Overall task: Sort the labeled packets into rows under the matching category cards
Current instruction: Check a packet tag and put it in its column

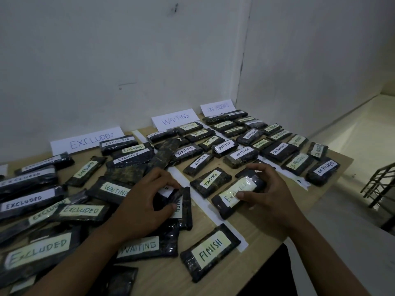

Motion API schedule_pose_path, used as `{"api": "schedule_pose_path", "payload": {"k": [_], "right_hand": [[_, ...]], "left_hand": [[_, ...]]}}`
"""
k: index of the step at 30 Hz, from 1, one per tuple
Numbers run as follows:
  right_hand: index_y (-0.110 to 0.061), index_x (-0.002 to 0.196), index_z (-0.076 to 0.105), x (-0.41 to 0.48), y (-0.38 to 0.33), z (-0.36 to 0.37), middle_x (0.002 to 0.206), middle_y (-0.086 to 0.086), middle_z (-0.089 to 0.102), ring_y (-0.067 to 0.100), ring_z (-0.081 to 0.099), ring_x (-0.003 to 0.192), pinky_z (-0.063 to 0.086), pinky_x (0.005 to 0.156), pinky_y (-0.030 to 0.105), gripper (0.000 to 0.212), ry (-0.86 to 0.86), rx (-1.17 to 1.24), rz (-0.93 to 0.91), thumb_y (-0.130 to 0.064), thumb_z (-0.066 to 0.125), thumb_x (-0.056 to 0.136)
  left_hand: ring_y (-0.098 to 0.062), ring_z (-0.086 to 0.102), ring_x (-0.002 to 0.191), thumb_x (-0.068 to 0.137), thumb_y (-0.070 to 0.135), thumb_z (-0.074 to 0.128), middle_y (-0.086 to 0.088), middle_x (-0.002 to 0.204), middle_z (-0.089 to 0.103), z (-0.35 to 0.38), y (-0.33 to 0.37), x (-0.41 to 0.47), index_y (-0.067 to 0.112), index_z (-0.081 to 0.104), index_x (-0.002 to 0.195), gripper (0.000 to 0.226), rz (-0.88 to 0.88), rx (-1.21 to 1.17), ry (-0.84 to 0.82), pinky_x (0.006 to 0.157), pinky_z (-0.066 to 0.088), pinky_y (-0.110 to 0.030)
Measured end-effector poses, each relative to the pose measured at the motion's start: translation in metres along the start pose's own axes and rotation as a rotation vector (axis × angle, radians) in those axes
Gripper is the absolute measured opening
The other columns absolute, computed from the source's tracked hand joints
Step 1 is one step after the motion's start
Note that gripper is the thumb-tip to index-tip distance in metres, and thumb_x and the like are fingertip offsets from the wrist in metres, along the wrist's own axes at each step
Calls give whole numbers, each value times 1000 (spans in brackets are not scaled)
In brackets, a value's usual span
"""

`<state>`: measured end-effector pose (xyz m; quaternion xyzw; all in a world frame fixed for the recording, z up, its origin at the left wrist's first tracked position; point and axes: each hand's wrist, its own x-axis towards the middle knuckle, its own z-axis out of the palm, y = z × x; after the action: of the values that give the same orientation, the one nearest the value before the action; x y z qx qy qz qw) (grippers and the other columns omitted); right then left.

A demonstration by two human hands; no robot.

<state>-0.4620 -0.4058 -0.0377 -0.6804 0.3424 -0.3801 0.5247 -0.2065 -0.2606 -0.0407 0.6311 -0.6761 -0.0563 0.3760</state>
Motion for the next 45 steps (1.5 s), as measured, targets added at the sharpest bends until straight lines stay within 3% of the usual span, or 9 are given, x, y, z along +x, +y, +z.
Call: {"api": "schedule_pose_path", "payload": {"k": [6,14,18,26,31,34,36,42,45], "right_hand": [[-16,107,53,18,-20,34,103,13,63,23,70,75,58,55,36,46,-48,194,-11,5,73,72],[-12,99,51,63,-61,105,84,6,69,14,69,67,56,57,26,35,-168,264,-81,4,72,76],[-12,86,49,89,-77,156,78,7,59,19,58,71,54,63,27,35,-299,167,-152,1,78,71],[-9,76,57,123,-99,257,69,8,61,16,60,58,50,54,26,28,-643,-85,-170,7,79,68],[-9,77,65,131,-92,295,67,-1,66,7,59,53,46,59,25,20,-798,-383,-214,-4,82,68],[-16,81,72,127,-90,298,72,-12,66,-3,58,65,43,64,18,13,-826,-622,-347,-15,81,71],[-21,84,73,125,-89,291,79,-14,66,-4,58,73,42,67,18,14,-806,-682,-396,-18,80,72],[-23,101,70,118,-101,238,96,-13,65,4,61,85,49,69,21,37,-894,-734,-356,-3,75,70],[-30,111,66,114,-101,221,109,-9,60,10,59,97,50,82,25,48,-968,-903,-314,-12,81,68]], "left_hand": [[-3,60,90,80,29,67,17,91,62,-19,3,9,29,67,86,6,-78,-15,134,75,43,-12],[-15,64,69,85,5,64,1,72,70,-86,-11,14,19,70,74,19,-452,-307,527,67,50,-28],[-19,64,67,87,4,60,-6,74,70,-130,-28,-5,16,69,75,19,-583,-314,589,57,46,-28],[-2,62,78,82,18,71,13,86,67,-130,-51,-76,31,65,82,15,-699,116,384,72,50,-28],[-5,51,98,79,38,70,18,107,50,-110,-66,-84,33,55,101,28,-593,276,449,81,47,-27],[-10,28,131,73,71,41,18,144,36,-105,-77,-85,40,46,133,68,-573,429,134,106,32,-38],[-10,18,138,70,76,25,20,151,30,-104,-80,-85,40,43,139,80,-588,442,40,112,22,-42],[-13,20,138,80,68,31,16,151,32,-103,-81,-83,39,47,135,65,-601,458,-4,111,17,-42],[-14,20,138,80,67,30,16,151,31,-103,-80,-82,39,47,135,64,-607,450,-17,112,15,-42]]}}
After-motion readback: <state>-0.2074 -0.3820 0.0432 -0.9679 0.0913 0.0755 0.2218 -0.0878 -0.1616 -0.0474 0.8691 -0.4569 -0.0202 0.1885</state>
